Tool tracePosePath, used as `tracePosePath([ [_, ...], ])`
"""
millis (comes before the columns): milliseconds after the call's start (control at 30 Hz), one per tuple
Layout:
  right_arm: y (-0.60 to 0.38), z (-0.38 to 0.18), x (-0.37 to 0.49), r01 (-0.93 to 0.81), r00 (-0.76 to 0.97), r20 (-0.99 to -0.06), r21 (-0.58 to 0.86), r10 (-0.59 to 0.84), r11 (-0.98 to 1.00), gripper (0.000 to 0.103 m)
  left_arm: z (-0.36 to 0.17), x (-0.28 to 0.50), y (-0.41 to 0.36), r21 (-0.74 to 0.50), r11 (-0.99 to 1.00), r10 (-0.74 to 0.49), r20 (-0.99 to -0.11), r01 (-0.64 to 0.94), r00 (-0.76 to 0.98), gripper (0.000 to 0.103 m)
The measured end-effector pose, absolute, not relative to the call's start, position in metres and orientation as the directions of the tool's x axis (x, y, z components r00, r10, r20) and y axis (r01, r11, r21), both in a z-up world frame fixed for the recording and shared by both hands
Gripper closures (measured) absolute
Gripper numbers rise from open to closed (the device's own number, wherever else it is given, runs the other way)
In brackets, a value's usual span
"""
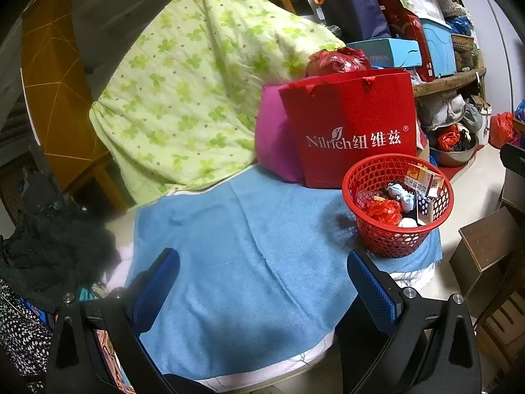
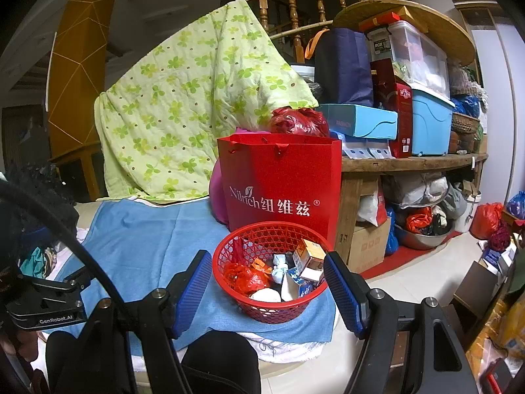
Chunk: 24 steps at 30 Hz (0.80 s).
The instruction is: Collect trash
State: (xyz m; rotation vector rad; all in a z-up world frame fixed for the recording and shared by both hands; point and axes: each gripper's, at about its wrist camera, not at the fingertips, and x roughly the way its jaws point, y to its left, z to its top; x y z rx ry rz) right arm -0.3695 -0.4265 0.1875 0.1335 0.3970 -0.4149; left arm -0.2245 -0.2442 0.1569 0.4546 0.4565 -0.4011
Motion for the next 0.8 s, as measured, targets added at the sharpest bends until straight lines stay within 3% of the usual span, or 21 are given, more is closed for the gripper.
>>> tracePosePath([
  [667,-0.446,0.172,-0.359,0.453,0.820,-0.431,0.082,-0.378,0.888,0.029,0.149,-0.212,-0.255,0.326,0.808,-0.284,-0.514,0.490,0.810,0.002],
  [800,-0.449,0.170,-0.345,0.481,0.806,-0.435,0.085,-0.402,0.873,0.029,0.147,-0.190,-0.252,0.266,0.817,-0.322,-0.525,0.512,0.788,0.002],
])
